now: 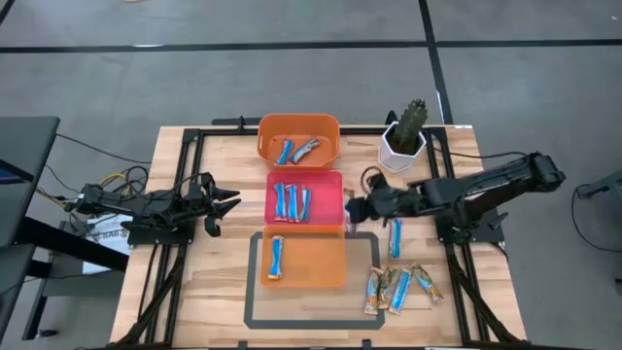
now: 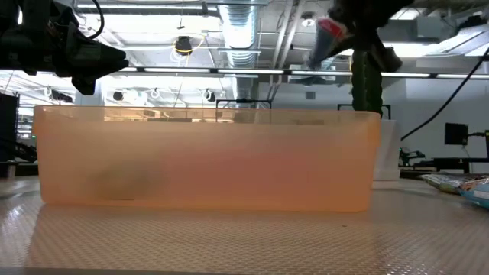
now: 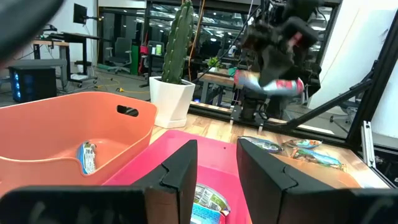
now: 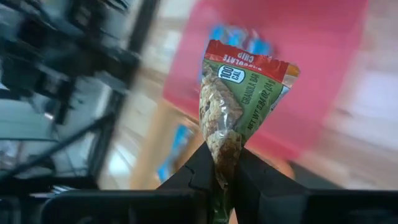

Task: Pick and place Granola Bars by type
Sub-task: Put the red granola bar into the red bin

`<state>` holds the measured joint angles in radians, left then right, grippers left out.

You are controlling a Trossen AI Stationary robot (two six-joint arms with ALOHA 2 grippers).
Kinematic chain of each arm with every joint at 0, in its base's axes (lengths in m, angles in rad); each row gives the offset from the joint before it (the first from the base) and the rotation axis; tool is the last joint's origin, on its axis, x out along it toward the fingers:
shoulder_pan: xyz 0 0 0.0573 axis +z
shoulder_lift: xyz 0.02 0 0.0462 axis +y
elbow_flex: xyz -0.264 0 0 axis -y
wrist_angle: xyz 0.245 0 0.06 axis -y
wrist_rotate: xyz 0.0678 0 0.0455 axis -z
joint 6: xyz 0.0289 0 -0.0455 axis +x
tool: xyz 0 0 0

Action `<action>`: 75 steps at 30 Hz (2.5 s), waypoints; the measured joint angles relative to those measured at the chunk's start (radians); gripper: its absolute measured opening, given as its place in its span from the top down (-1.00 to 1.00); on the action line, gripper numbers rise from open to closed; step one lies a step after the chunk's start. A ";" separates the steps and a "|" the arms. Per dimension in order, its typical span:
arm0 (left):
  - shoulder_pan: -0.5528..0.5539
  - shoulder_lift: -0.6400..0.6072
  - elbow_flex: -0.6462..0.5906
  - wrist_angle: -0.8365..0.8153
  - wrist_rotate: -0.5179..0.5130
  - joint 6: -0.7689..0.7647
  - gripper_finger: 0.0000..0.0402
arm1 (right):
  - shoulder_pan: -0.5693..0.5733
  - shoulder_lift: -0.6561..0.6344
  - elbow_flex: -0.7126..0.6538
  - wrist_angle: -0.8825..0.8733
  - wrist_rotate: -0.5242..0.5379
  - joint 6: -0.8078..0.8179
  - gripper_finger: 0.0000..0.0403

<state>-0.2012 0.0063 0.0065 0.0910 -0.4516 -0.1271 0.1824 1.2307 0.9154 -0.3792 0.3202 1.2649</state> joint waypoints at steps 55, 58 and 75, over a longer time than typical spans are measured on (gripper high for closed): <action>0.000 0.005 0.000 0.000 0.002 0.000 0.48 | -0.290 0.621 0.387 -0.133 -0.244 -0.279 0.86; 0.000 0.011 0.000 0.000 0.001 0.000 0.48 | -0.288 0.635 0.386 -0.139 -0.246 -0.279 0.86; 0.000 0.011 0.000 0.000 0.001 0.000 0.48 | -0.294 0.675 0.387 -0.152 -0.243 -0.271 0.71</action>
<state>-0.2013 0.0171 0.0066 0.0910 -0.4511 -0.1272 -0.1115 1.9053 1.3022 -0.5308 0.0776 0.9943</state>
